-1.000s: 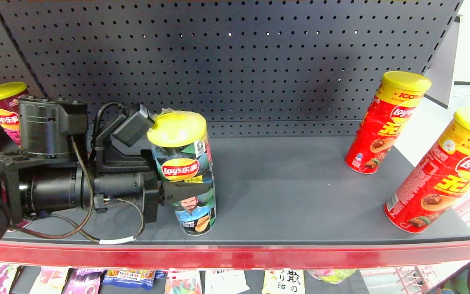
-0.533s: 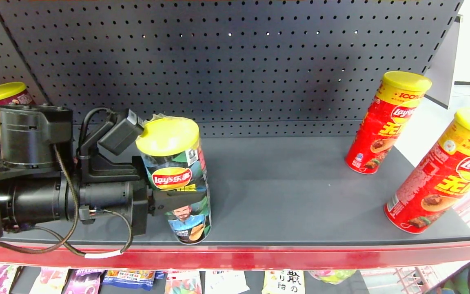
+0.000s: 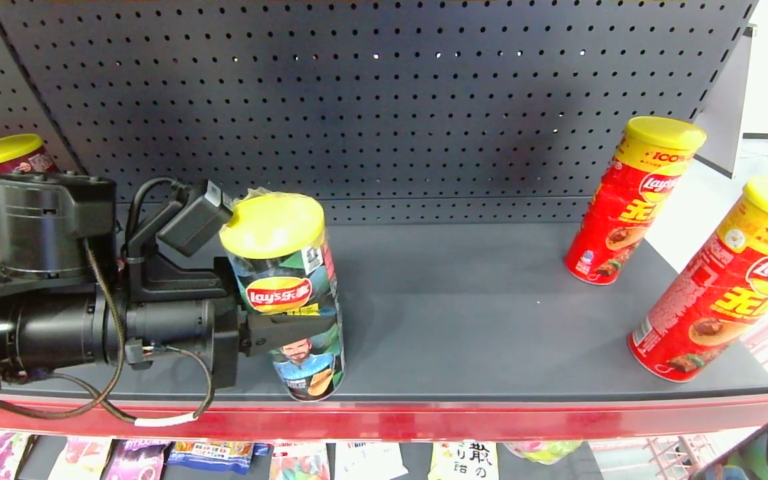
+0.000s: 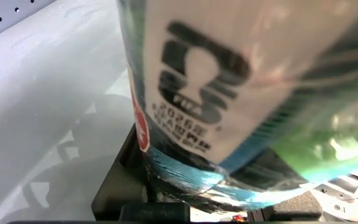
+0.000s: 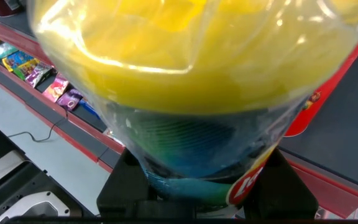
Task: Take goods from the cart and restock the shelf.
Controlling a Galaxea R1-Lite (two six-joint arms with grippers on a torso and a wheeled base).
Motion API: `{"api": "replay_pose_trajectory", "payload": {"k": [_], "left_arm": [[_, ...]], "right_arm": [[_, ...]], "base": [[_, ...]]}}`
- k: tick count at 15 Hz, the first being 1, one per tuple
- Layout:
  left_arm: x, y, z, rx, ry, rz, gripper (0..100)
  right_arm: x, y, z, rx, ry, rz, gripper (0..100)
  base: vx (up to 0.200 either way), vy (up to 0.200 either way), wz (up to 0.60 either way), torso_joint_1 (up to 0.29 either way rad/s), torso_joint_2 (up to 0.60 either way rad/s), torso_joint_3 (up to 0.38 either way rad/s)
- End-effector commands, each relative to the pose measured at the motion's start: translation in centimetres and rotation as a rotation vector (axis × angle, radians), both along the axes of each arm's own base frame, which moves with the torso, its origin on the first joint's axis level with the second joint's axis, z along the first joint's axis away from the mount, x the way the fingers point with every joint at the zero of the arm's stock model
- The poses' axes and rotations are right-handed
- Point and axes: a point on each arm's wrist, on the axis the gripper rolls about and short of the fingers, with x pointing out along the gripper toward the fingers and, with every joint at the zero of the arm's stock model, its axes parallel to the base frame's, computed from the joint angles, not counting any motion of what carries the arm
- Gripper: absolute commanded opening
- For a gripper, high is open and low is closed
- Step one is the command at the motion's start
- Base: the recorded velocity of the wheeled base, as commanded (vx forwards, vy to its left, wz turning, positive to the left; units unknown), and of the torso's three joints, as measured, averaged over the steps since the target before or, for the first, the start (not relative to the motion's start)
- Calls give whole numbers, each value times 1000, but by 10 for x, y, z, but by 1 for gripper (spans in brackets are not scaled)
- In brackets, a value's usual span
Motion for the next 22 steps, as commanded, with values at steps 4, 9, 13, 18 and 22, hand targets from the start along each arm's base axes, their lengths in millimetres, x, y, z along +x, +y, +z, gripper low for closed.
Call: {"api": "replay_pose_trajectory", "payload": {"k": [4, 9, 13, 18, 22], "left_arm": [[0, -1, 0, 0, 1, -5, 0], [-2, 2, -5, 11, 16, 10, 100], [-19, 19, -10, 13, 24, 49, 100], [-35, 38, -14, 8, 27, 104, 100], [-39, 39, -14, 5, 23, 108, 100]], "right_arm": [[1, 0, 0, -1, 4, 0, 0], [1, 0, 1, 0, -1, 0, 0], [1, 0, 2, 0, -2, 0, 0], [1, 0, 1, -1, 4, 0, 0], [1, 0, 1, -1, 2, -1, 0]], "base": [[0, 0, 0, 0, 0, 0], [0, 0, 0, 0, 0, 0], [0, 0, 0, 0, 0, 0], [0, 0, 0, 0, 0, 0], [0, 0, 0, 0, 0, 0]]}}
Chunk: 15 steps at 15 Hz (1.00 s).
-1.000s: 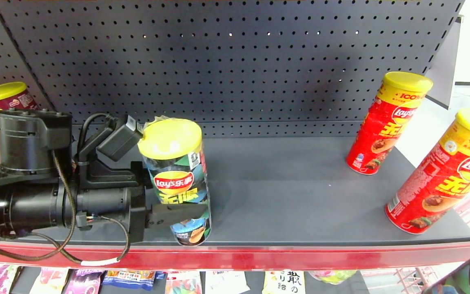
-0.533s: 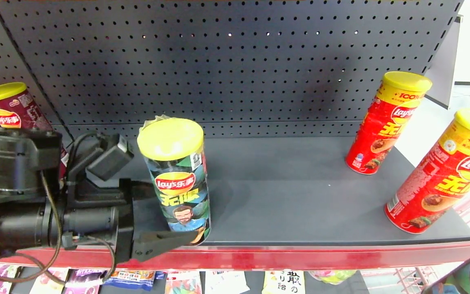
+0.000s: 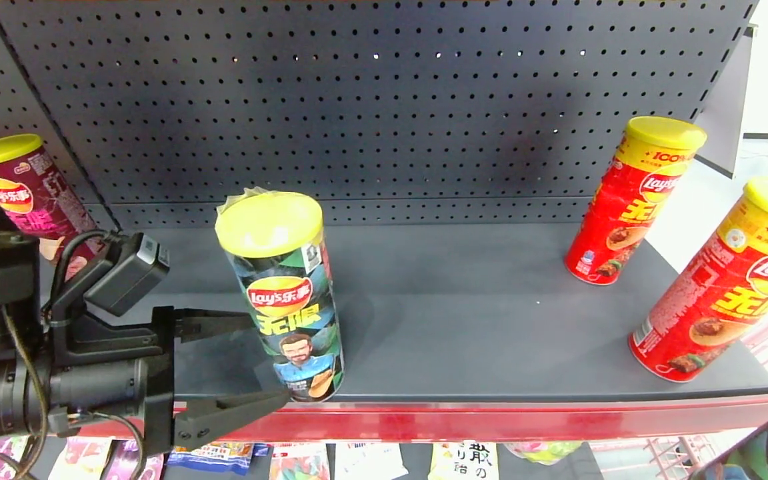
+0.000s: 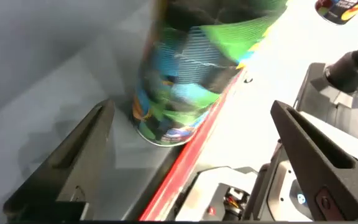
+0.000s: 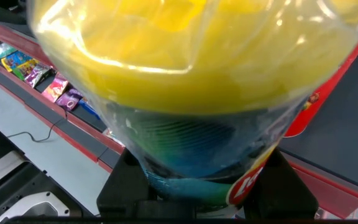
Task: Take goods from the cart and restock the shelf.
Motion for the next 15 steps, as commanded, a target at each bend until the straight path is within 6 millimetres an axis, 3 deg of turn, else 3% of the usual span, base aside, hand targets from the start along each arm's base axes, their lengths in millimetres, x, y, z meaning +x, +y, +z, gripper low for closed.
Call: {"api": "replay_pose_trajectory", "payload": {"k": [1, 8, 11, 13, 15], "left_arm": [[-4, 2, 3, -7, -18, 3, 100], [-24, 16, 10, -8, -85, 79, 100], [-37, 28, 17, 40, -165, 301, 100], [-51, 33, 13, 55, -192, 370, 100], [-64, 42, 6, 120, -224, 565, 100]], "right_arm": [[0, 0, 0, 0, -3, 0, 0], [0, 0, -1, -1, 3, 0, 0], [0, 0, -2, -2, 6, 0, 0], [0, 0, -3, -3, 12, 0, 0], [0, 0, -3, -2, 11, 2, 0]], "base": [[0, 0, 0, 0, 0, 0], [0, 0, 0, 0, 0, 0], [0, 0, 0, 0, 0, 0], [0, 0, 0, 0, 0, 0], [0, 0, 0, 0, 0, 0]]}}
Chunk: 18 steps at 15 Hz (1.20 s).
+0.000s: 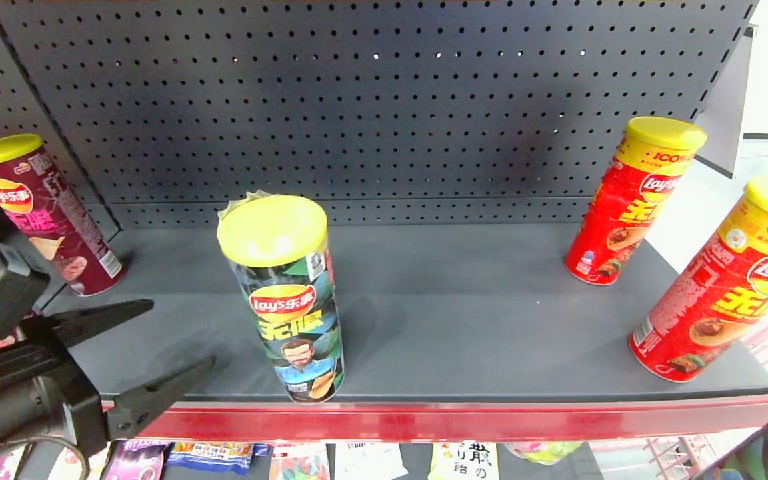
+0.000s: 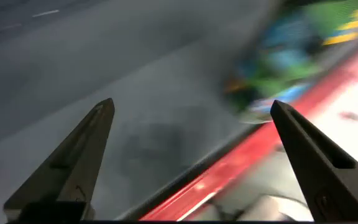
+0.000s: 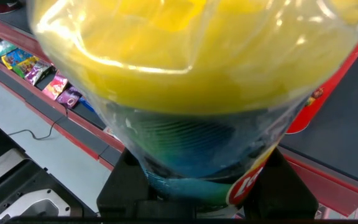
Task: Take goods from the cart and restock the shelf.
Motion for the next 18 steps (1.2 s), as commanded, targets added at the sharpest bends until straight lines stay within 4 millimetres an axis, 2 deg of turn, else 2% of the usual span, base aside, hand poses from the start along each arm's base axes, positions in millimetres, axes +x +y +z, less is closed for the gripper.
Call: {"api": "replay_pose_trajectory", "payload": {"k": [1, 5, 7, 8, 11, 15, 18], "left_arm": [[-20, 10, -7, 47, -45, 194, 100], [-24, 16, -8, 86, -75, 377, 100], [-23, 20, -5, 122, -104, 558, 100], [-27, 20, -3, 104, -120, 530, 100], [-39, 22, -9, 192, -157, 462, 100], [-41, 22, -6, 196, -179, 435, 100], [-41, 22, -6, 196, -177, 435, 100]], "right_arm": [[0, 0, 1, 0, 0, 1, 0], [2, 0, 0, -1, 6, 1, 0], [2, 0, 1, -2, 8, 1, 0], [3, 1, 1, -2, 11, 1, 0], [3, 1, 1, -2, 11, 0, 0], [3, 1, -1, -4, 17, 0, 0], [3, 1, -2, -5, 21, -3, 0]], "base": [[0, 0, 0, 0, 0, 0], [0, 0, 0, 0, 0, 0], [0, 0, 0, 0, 0, 0], [0, 0, 0, 0, 0, 0], [0, 0, 0, 0, 0, 0], [0, 0, 0, 0, 0, 0], [-200, 0, 0, 5, 2, 2]]}}
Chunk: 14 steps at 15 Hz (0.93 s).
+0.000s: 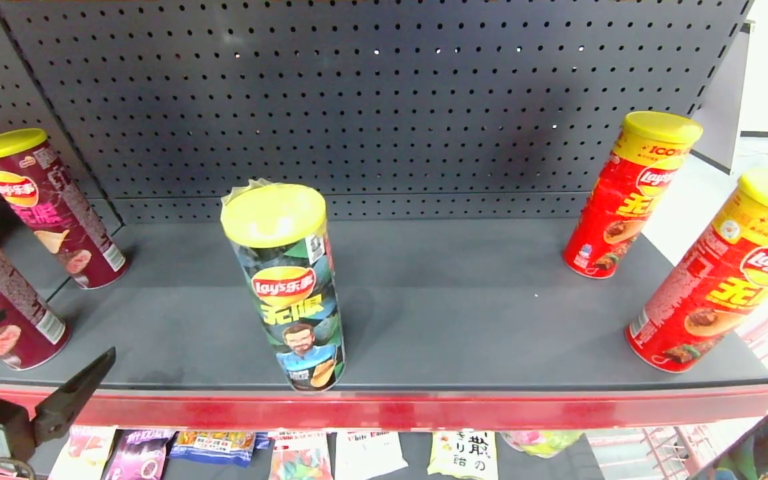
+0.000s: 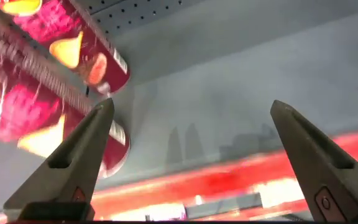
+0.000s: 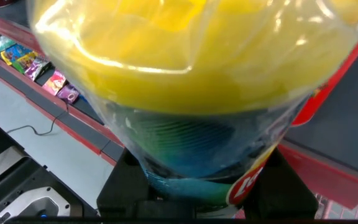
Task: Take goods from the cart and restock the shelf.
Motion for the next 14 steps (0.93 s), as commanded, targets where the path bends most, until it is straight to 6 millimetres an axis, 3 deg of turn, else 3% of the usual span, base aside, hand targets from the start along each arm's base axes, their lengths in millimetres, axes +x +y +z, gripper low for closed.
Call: {"api": "replay_pose_trajectory", "payload": {"k": [1, 4, 13, 14], "left_arm": [[0, 0, 0, 0, 0, 1, 100], [-1, 0, -1, 6, 0, -4, 100], [-1, 0, 0, 3, -7, -16, 100], [-2, 0, 1, 1, -13, -16, 100]], "right_arm": [[0, 0, -1, 0, 2, 0, 0], [0, 0, -1, 0, 0, -1, 0], [0, 0, 0, 0, 0, -1, 0], [0, 0, 0, 0, 0, -1, 0]], "base": [[-200, 0, 0, -2, 2, -7], [0, 0, 0, 0, 0, 0], [0, 200, 0, 8, 1, 3], [0, 0, 0, 0, 0, 0]]}}
